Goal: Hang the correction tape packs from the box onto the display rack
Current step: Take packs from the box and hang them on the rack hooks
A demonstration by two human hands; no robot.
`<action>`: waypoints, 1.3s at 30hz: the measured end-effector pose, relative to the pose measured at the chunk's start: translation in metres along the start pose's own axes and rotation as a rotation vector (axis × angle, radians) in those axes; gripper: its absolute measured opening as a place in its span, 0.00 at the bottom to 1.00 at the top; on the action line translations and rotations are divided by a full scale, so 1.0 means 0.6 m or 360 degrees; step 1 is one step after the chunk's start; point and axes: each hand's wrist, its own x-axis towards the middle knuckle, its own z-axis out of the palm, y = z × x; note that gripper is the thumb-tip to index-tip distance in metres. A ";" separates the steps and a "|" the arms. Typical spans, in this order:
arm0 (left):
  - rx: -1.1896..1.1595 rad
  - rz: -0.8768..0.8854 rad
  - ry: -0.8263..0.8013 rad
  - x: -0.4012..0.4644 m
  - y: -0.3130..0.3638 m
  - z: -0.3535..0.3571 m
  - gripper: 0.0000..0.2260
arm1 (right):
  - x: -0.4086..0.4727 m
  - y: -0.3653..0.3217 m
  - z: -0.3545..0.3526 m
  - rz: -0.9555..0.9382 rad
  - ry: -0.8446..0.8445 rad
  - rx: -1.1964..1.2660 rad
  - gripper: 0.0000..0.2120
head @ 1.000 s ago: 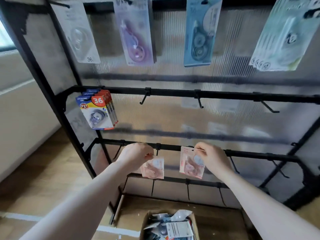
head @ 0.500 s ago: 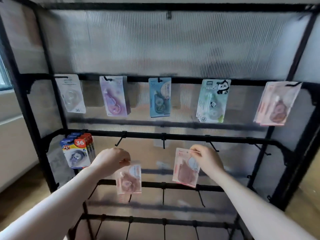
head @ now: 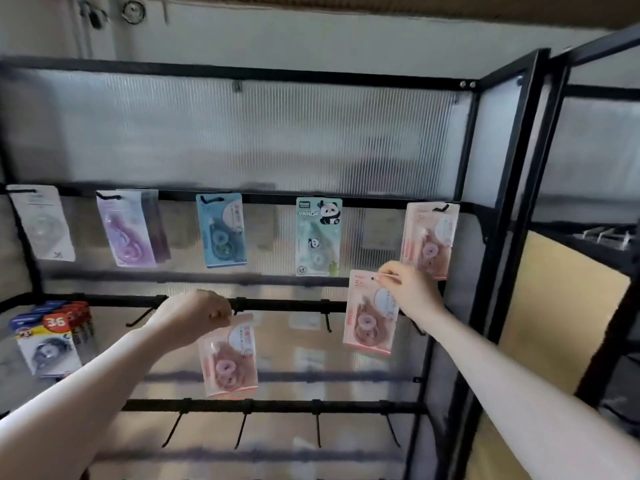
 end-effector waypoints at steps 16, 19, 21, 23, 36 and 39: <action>0.0003 0.0084 0.0037 0.068 0.088 -0.038 0.05 | 0.083 0.043 -0.158 -0.0051 0.0451 0.0046 0.07; 0.0051 0.0091 0.0017 0.069 0.090 -0.037 0.05 | 0.106 0.048 -0.176 -0.0080 0.0523 0.0023 0.08; 0.0071 0.0079 0.0003 0.070 0.089 -0.034 0.05 | 0.121 0.056 -0.185 -0.0087 0.0533 0.0015 0.09; 0.0123 0.0069 -0.0015 0.071 0.086 -0.030 0.06 | 0.136 0.065 -0.189 -0.0076 0.0536 0.0010 0.09; 0.0143 -0.0012 -0.0053 0.086 0.070 -0.002 0.06 | 0.171 0.099 -0.185 -0.0170 0.0420 -0.0016 0.10; 0.0124 0.0005 -0.0065 0.091 0.074 0.006 0.06 | 0.172 0.107 -0.187 -0.0167 0.0336 -0.0048 0.10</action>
